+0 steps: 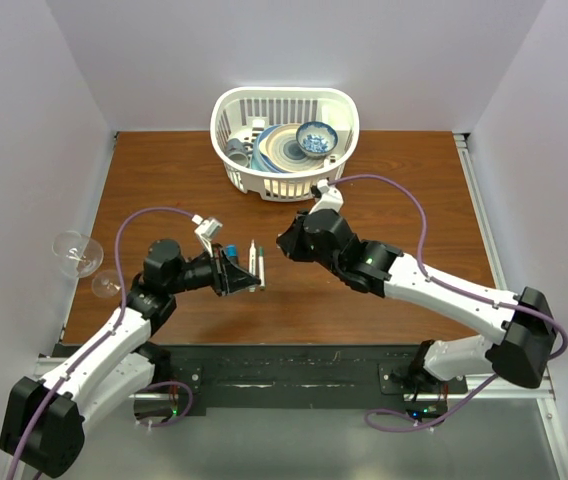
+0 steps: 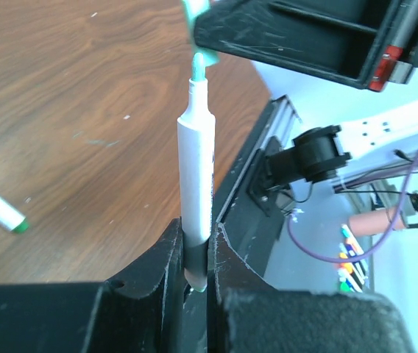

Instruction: Insert the pens into the pen caps

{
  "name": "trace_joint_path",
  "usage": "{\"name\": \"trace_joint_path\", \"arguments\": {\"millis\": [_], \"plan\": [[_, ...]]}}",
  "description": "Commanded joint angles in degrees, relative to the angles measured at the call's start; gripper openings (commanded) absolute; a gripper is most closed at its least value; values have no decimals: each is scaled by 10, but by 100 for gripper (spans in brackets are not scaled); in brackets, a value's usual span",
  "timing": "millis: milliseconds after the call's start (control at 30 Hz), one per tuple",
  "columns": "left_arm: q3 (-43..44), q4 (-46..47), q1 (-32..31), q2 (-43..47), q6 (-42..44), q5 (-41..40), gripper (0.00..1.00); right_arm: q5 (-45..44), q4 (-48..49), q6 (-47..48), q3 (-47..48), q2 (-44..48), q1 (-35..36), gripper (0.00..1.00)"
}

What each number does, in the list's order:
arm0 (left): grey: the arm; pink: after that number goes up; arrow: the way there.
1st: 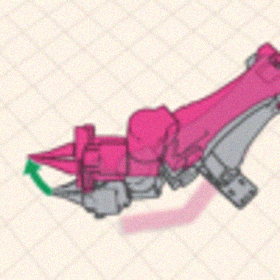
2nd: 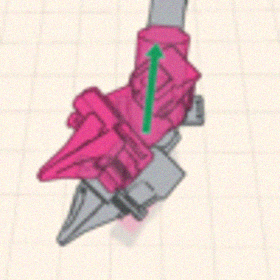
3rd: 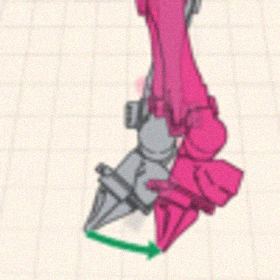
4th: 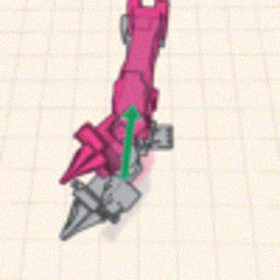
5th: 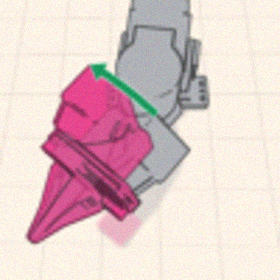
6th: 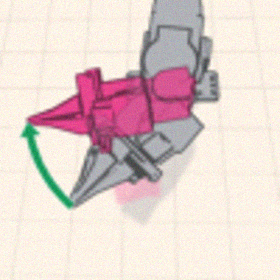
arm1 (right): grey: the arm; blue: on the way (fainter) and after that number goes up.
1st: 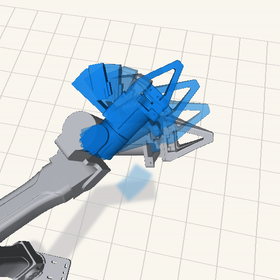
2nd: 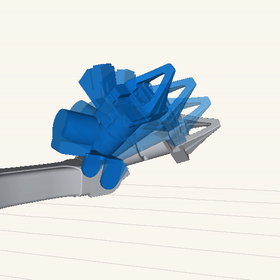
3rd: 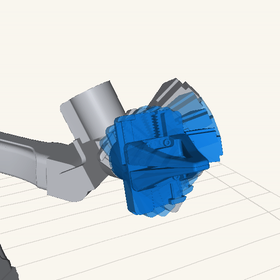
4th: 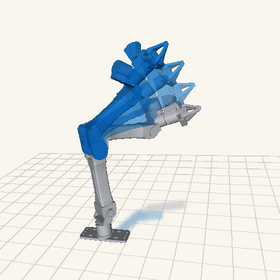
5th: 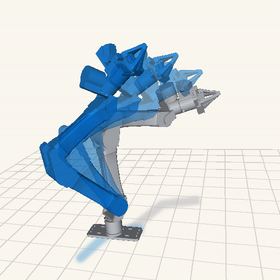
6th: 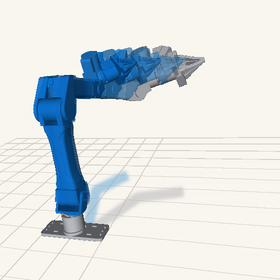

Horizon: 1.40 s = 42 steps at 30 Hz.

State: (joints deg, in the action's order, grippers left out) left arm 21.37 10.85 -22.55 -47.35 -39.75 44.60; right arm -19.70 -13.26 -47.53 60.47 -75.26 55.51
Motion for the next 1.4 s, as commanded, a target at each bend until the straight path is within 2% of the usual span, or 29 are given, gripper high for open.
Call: {"name": "trace_joint_path", "arguments": {"millis": [0,233,400,767,1000,1367], "plan": [[-4,99,-1,2,-45,50,0,14,76,-2,18,19,3,13],[-16,161,-2,-5,-91,80,0,36,171,-5,-18,41,3,14],[-11,134,-1,-5,-68,75,0,47,176,-9,-9,36,3,14],[0,149,-2,-18,-70,95,0,79,211,-9,-16,29,3,14],[-2,192,-2,-15,-96,120,0,110,233,-2,-55,40,5,14],[4,193,-2,-16,-96,138,0,118,254,2,-88,79,6,13]]}}
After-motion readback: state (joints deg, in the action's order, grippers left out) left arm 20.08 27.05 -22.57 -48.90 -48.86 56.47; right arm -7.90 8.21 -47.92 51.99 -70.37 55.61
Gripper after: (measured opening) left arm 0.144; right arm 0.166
